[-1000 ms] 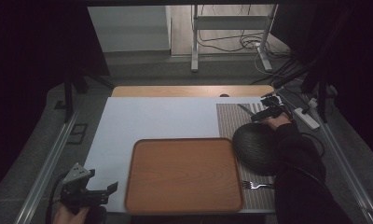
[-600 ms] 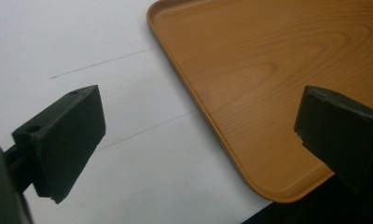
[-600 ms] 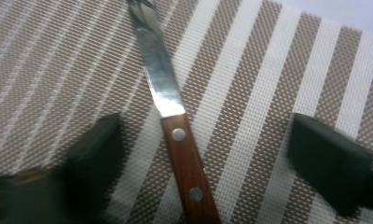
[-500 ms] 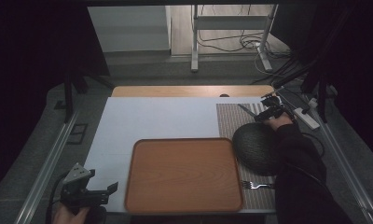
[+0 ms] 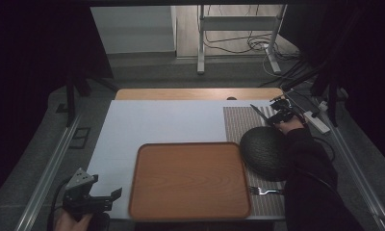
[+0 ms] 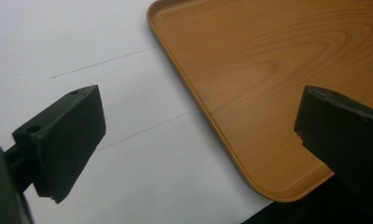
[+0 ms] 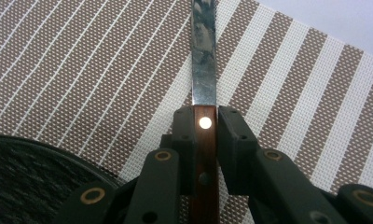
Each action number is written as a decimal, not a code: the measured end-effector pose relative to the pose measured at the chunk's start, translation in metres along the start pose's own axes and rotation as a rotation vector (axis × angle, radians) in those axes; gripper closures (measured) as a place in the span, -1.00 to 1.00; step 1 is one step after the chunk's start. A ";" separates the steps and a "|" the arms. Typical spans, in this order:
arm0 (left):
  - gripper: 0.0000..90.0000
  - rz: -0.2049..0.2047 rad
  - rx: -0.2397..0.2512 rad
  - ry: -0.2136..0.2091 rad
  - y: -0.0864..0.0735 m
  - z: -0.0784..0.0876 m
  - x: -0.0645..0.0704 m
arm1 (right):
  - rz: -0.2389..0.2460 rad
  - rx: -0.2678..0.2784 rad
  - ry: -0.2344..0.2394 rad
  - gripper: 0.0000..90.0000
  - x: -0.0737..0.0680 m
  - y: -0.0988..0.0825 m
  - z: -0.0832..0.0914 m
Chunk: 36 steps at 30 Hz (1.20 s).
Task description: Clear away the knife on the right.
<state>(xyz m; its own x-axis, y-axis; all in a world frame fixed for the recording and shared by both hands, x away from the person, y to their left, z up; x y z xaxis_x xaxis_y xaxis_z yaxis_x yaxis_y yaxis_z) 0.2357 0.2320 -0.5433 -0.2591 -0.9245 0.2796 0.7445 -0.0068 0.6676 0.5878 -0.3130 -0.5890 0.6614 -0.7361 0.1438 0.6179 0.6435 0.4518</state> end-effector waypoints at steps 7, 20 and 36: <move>-0.94 -0.004 0.000 0.001 0.000 0.000 0.000 | 0.043 -0.010 -0.050 0.71 0.012 -0.007 0.007; -0.94 -0.003 0.000 0.001 0.000 0.000 0.000 | -0.025 0.042 -0.045 0.71 0.019 -0.005 0.033; -0.94 0.002 0.002 -0.003 0.000 0.000 0.000 | -0.005 0.082 0.034 0.71 -0.033 0.008 0.042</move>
<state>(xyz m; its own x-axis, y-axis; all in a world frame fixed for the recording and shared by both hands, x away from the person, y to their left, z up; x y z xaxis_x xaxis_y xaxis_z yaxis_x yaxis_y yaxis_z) 0.2357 0.2324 -0.5430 -0.2593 -0.9233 0.2832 0.7440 -0.0040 0.6682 0.5528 -0.2922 -0.5530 0.6732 -0.7310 0.1115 0.5856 0.6191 0.5233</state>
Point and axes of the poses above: each handheld gripper's, and its own axes: z roughly backward along the jaws, y roughly out of its top, x roughly to its right, the point moved 10 cm from there along -z, roughly forward along the jaws, and after that the axes turned 12 degrees about z, right-handed, at the moved point
